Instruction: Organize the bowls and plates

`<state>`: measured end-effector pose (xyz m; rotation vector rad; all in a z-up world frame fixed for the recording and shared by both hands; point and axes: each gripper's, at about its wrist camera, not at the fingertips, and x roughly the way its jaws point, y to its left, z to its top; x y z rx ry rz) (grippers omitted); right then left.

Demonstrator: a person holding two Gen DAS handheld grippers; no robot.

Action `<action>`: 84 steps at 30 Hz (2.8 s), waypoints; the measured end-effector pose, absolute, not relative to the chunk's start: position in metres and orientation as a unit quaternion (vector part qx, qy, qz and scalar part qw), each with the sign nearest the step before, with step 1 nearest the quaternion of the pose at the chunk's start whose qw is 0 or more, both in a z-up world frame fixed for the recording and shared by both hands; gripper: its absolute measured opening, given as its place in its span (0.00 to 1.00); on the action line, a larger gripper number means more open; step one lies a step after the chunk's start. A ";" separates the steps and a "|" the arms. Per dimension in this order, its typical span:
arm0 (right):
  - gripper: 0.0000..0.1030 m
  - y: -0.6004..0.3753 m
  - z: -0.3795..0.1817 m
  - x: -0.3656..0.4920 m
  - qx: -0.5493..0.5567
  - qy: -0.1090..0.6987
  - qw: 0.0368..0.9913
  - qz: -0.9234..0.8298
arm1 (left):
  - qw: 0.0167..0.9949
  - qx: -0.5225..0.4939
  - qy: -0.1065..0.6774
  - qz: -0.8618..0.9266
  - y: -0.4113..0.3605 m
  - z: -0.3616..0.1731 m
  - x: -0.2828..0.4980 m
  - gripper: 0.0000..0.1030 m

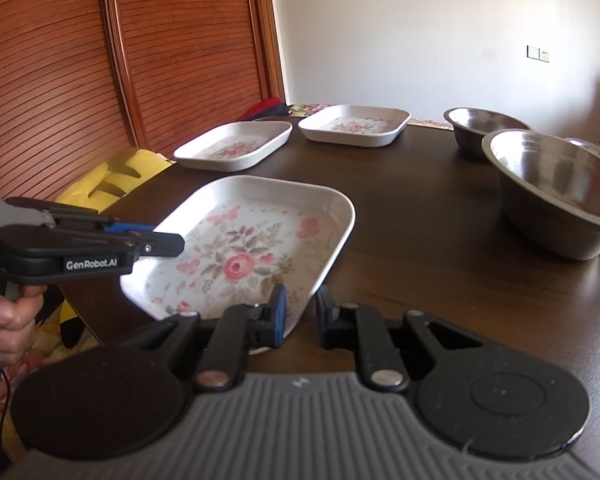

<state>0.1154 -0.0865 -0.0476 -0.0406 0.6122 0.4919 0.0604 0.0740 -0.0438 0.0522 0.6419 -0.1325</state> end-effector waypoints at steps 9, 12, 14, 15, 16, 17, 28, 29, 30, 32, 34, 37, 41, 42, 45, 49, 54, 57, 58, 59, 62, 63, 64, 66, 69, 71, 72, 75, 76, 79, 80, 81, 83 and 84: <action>0.19 -0.086 -0.048 0.117 -0.013 0.296 0.925 0.238 | 0.947 0.016 0.314 -0.064 0.075 -0.046 0.061 0.17; 0.19 -0.090 -0.046 0.117 -0.007 0.293 0.926 0.237 | 0.948 0.013 0.313 -0.063 0.077 -0.046 0.062 0.24; 0.21 -0.093 -0.044 0.117 -0.002 0.290 0.928 0.235 | 0.949 0.014 0.309 -0.060 0.078 -0.044 0.062 0.32; 0.22 -0.095 -0.042 0.118 0.000 0.287 0.929 0.234 | 0.950 0.014 0.306 -0.058 0.079 -0.043 0.062 0.36; 0.24 -0.098 -0.040 0.118 0.000 0.285 0.930 0.232 | 0.951 0.015 0.303 -0.056 0.080 -0.041 0.063 0.38; 0.29 -0.099 -0.037 0.119 -0.001 0.281 0.932 0.230 | 0.952 0.014 0.300 -0.055 0.081 -0.039 0.064 0.40; 0.31 -0.102 -0.002 0.145 -0.026 0.244 0.941 0.234 | 0.960 -0.002 0.276 -0.044 0.102 -0.015 0.089 0.50; 0.31 -0.100 0.000 0.149 -0.030 0.242 0.941 0.236 | 0.961 -0.002 0.275 -0.043 0.103 -0.014 0.093 0.51; 0.31 -0.098 0.002 0.153 -0.032 0.240 0.941 0.238 | 0.961 -0.002 0.274 -0.043 0.106 -0.013 0.096 0.51; 0.31 -0.093 0.005 0.163 -0.038 0.238 0.940 0.243 | 0.961 -0.003 0.274 -0.042 0.110 -0.012 0.104 0.51; 0.31 -0.087 0.007 0.172 -0.043 0.238 0.938 0.248 | 0.961 -0.004 0.274 -0.041 0.115 -0.012 0.111 0.51; 0.31 -0.075 0.008 0.184 -0.050 0.239 0.935 0.257 | 0.960 -0.008 0.276 -0.037 0.124 -0.014 0.123 0.51; 0.31 -0.058 0.009 0.199 -0.058 0.245 0.930 0.268 | 0.960 -0.013 0.278 -0.030 0.137 -0.014 0.138 0.51; 0.31 -0.054 0.008 0.203 -0.058 0.248 0.928 0.270 | 0.960 -0.013 0.279 -0.029 0.141 -0.014 0.142 0.52; 0.31 -0.044 0.008 0.213 -0.059 0.252 0.925 0.276 | 0.960 -0.010 0.280 -0.026 0.149 -0.012 0.152 0.52; 0.31 -0.033 0.008 0.227 -0.055 0.259 0.922 0.282 | 0.961 -0.006 0.276 -0.023 0.160 -0.011 0.164 0.53; 0.31 -0.017 0.006 0.240 -0.062 0.265 0.919 0.284 | 0.961 -0.005 0.275 -0.022 0.173 -0.014 0.177 0.53; 0.31 -0.009 0.003 0.247 -0.067 0.271 0.917 0.287 | 0.961 -0.003 0.276 -0.023 0.179 -0.017 0.183 0.53; 0.32 -0.005 0.002 0.249 -0.069 0.273 0.916 0.287 | 0.961 -0.003 0.276 -0.022 0.181 -0.017 0.185 0.54; 0.33 -0.003 0.000 0.251 -0.071 0.275 0.915 0.287 | 0.961 -0.004 0.276 -0.021 0.183 -0.018 0.187 0.54; 0.35 0.005 -0.004 0.257 -0.071 0.283 0.912 0.287 | 0.961 -0.006 0.275 -0.019 0.191 -0.018 0.192 0.55; 0.37 0.007 -0.005 0.259 -0.070 0.284 0.912 0.288 | 0.961 -0.006 0.275 -0.017 0.193 -0.018 0.193 0.56; 0.40 0.008 -0.005 0.260 -0.070 0.284 0.912 0.288 | 0.962 -0.005 0.274 -0.016 0.195 -0.018 0.194 0.56; 0.40 0.013 -0.006 0.262 -0.073 0.285 0.911 0.288 | 0.962 -0.004 0.274 -0.014 0.198 -0.017 0.196 0.57; 0.40 0.018 -0.007 0.265 -0.079 0.285 0.910 0.289 | 0.962 -0.002 0.272 -0.013 0.203 -0.017 0.199 0.58; 0.41 0.021 -0.008 0.268 -0.081 0.287 0.910 0.289 | 0.962 -0.001 0.271 -0.013 0.206 -0.016 0.201 0.58; 0.41 0.022 -0.009 0.270 -0.081 0.288 0.909 0.290 | 0.962 -0.002 0.272 -0.013 0.207 -0.016 0.203 0.58; 0.41 0.025 -0.010 0.274 -0.080 0.294 0.907 0.292 | 0.962 -0.001 0.273 -0.017 0.210 -0.017 0.206 0.58; 0.41 0.026 -0.011 0.275 -0.080 0.295 0.906 0.292 | 0.962 0.000 0.274 -0.018 0.211 -0.017 0.207 0.58; 0.41 0.029 -0.012 0.279 -0.080 0.300 0.905 0.293 | 0.960 0.001 0.278 -0.021 0.214 -0.019 0.212 0.58; 0.41 0.029 -0.012 0.281 -0.079 0.302 0.904 0.293 | 0.960 0.000 0.280 -0.021 0.215 -0.020 0.214 0.57; 0.41 0.029 -0.012 0.282 -0.079 0.303 0.903 0.294 | 0.959 -0.001 0.281 -0.022 0.216 -0.021 0.216 0.56; 0.40 0.031 -0.014 0.286 -0.080 0.307 0.901 0.295 | 0.959 -0.001 0.284 -0.022 0.217 -0.022 0.219 0.51; 0.40 0.032 -0.014 0.288 -0.079 0.310 0.900 0.296 | 0.958 -0.001 0.285 -0.023 0.217 -0.023 0.221 0.49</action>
